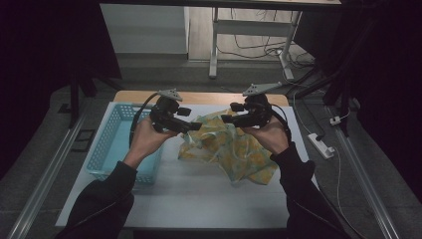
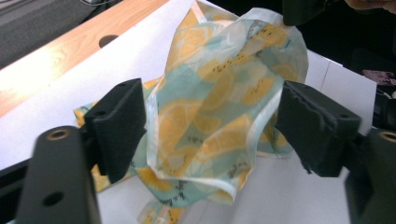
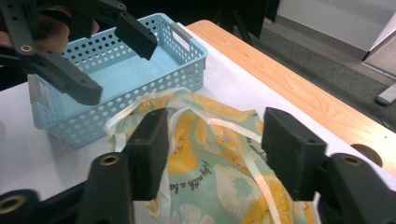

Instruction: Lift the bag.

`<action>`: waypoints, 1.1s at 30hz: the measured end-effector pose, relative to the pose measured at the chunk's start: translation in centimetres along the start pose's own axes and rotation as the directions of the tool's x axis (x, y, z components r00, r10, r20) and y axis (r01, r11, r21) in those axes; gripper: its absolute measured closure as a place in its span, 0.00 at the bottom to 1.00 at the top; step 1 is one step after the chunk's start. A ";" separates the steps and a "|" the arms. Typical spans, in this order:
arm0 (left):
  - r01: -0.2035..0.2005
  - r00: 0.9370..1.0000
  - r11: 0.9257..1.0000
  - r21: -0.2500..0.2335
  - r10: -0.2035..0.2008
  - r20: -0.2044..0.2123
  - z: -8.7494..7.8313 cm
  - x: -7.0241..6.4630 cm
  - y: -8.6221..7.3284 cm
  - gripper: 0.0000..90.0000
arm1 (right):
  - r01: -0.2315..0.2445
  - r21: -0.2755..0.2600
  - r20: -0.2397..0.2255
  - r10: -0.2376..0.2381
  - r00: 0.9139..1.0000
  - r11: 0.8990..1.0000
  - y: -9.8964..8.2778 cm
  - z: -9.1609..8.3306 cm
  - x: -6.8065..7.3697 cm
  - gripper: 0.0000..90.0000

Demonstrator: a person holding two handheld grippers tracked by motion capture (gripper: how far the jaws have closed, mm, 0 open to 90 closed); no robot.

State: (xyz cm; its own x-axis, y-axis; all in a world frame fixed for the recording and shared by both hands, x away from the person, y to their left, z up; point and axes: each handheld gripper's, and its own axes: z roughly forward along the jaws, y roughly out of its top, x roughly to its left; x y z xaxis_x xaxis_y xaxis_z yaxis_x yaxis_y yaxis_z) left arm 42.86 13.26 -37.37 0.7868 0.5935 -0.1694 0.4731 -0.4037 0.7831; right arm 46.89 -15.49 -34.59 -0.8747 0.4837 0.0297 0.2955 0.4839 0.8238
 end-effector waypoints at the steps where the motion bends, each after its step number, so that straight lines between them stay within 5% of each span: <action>1: 0.004 1.000 1.000 0.005 -0.004 -0.007 0.0 -0.1 -0.2 0.22 | -0.002 -0.004 0.005 0.002 1.000 1.000 -0.2 0.0 0.1 0.41; 19: -0.037 0.999 0.999 0.035 0.039 -0.031 0.7 -1.1 -4.9 0.02 | -0.016 0.011 0.020 0.015 1.000 1.000 -3.6 0.5 1.6 0.09; 27: -0.008 0.999 1.000 0.016 0.009 -0.048 0.8 -1.2 -7.0 0.00 | -0.038 -0.002 0.014 0.039 0.999 0.999 -6.1 0.9 1.8 0.03; 33: 0.034 0.999 0.999 0.010 -0.033 -0.038 1.2 -1.1 -8.6 0.00 | -0.016 0.029 0.063 0.014 0.998 0.999 -7.7 1.5 1.9 0.01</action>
State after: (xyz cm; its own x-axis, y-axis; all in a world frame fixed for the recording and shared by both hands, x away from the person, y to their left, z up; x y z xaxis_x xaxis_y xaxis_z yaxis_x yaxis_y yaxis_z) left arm 38.40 15.25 -44.66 0.7548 0.6329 -0.1723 0.5032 -0.3902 0.7710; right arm 43.51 -17.24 -41.71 -0.8445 0.5354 0.0059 0.3208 0.4972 0.8062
